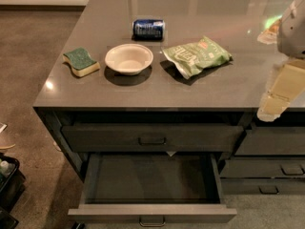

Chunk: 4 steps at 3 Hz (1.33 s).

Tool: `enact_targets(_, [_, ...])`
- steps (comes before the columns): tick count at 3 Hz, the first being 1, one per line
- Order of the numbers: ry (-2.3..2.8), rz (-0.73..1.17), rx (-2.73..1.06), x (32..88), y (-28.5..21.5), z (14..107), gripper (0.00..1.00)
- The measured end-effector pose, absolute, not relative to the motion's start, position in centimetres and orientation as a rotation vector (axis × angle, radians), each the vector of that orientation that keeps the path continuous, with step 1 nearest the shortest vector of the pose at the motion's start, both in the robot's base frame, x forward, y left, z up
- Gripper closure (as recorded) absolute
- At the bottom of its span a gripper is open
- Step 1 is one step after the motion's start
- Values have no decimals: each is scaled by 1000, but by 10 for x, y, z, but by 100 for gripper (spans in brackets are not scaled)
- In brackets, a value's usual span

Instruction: Place green jalapeno chip bag into middle drawer

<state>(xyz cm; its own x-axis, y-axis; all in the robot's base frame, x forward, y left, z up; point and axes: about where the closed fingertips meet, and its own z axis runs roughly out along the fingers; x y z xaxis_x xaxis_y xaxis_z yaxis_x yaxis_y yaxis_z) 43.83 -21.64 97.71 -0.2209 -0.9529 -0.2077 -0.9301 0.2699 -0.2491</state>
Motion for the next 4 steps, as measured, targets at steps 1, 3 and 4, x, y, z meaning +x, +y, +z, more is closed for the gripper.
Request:
enact_targets(1, [2229,-102,-1723,438,-216,977,0])
enact_targets(3, [2077,-81,-1792,510,-201,979,0])
enact_targets(4, [1962,-1,-1856,587,-173,963,0])
